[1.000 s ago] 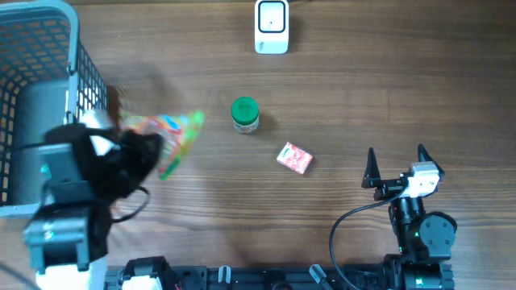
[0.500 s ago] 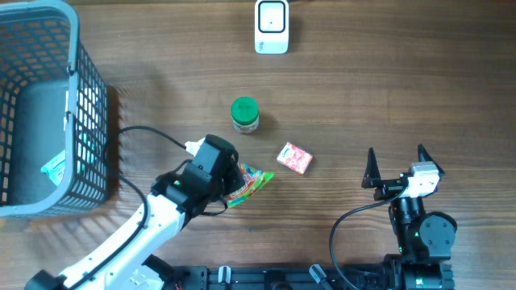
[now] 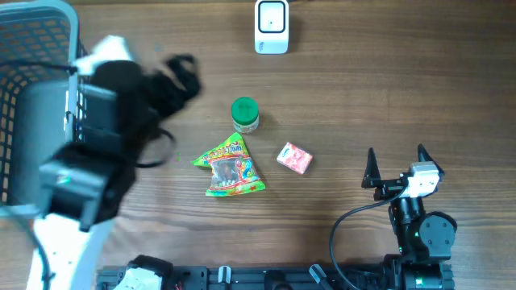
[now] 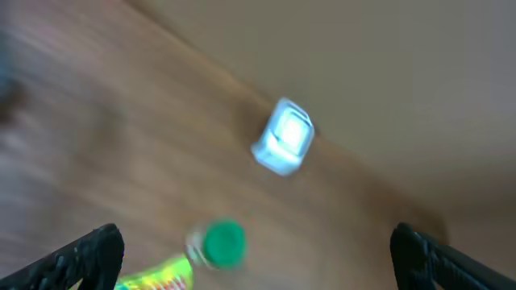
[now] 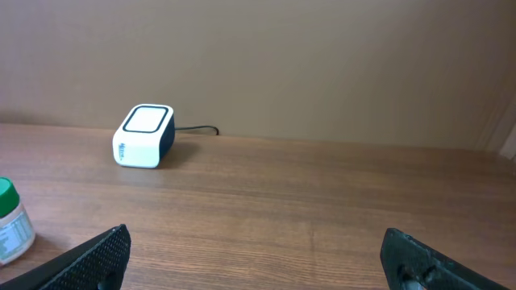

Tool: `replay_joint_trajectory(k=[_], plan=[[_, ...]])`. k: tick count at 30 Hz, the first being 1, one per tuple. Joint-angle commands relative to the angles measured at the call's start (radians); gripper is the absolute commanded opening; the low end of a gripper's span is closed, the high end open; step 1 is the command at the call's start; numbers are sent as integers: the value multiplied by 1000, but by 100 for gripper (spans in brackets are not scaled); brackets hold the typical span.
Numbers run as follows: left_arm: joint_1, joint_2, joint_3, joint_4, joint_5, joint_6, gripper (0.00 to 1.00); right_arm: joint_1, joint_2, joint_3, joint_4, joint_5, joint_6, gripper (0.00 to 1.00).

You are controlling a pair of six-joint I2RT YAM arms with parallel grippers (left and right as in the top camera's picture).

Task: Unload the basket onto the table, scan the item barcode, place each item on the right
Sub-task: 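Carry the candy bag out and drop it below the jar, then reach into the basket with the left gripper and grasp the mint-green wipes pack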

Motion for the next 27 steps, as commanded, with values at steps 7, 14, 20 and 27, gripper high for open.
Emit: replay_joint_trajectory(k=[7,14,20,27], plan=[[770,46,56,-80,118,-426,100,-4,-5,-1,2,10,16,100],[901,197,54,-71,115,-483,100,-4,-5,-1,3,10,16,100],[902,401,54,-138,79,-569,100,-4,-5,-1,2,10,16,100],[908,583,54,-268,55,-893,100,-4,-5,-1,3,10,16,100]])
